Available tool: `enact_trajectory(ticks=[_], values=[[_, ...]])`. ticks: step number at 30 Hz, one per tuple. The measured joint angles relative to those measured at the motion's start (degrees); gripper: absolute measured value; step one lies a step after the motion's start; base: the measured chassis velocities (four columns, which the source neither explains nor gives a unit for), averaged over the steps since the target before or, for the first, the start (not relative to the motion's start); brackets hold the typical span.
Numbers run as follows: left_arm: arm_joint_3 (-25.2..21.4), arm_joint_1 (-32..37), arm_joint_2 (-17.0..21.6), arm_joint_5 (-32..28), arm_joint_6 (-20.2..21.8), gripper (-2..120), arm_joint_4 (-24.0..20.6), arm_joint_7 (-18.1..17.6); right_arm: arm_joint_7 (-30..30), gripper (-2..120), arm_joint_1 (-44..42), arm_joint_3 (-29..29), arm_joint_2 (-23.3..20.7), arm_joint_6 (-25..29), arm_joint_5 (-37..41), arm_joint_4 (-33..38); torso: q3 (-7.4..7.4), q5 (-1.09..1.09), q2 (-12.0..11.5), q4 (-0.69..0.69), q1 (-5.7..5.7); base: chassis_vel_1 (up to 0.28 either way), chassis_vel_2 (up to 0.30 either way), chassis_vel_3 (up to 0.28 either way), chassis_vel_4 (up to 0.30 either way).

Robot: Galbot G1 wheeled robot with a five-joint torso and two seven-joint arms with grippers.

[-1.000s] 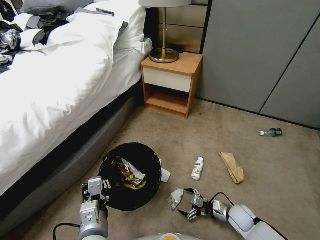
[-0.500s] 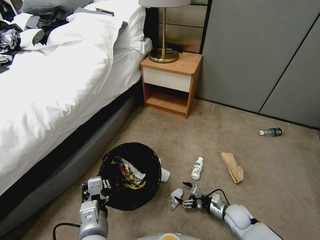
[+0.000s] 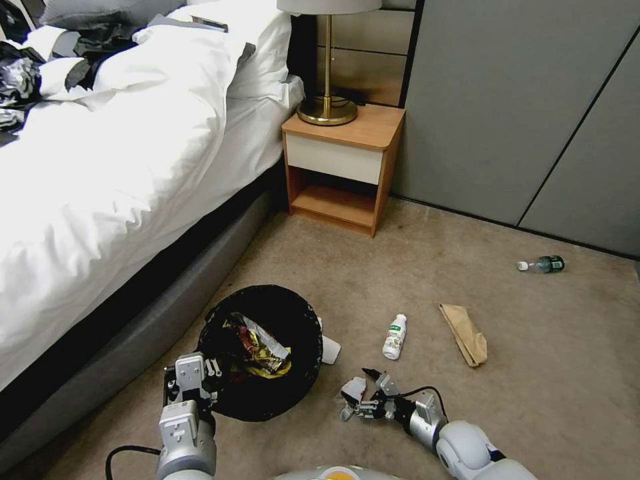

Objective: Pick up the trash bin, then pick up the garbage from the floor and place it into the trash bin.

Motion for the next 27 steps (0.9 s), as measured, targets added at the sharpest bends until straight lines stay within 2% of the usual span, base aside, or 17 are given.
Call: enact_trajectory(ticks=[22,27], values=[[0.0,0.0,0.0,0.0,0.0,1,0.0,0.0,-0.1,89,1.2,0.6,1.1,0.4,-1.4,-3.1,0.0,0.0,0.0,0.0,0.0,0.0,0.0,0.0,0.0],[0.0,0.0,0.0,0.0,0.0,1,0.0,0.0,-0.3,84,1.9,0.5,1.9,0.4,-1.4,-3.7,0.0,0.0,0.0,0.0,0.0,0.0,0.0,0.0,0.0]])
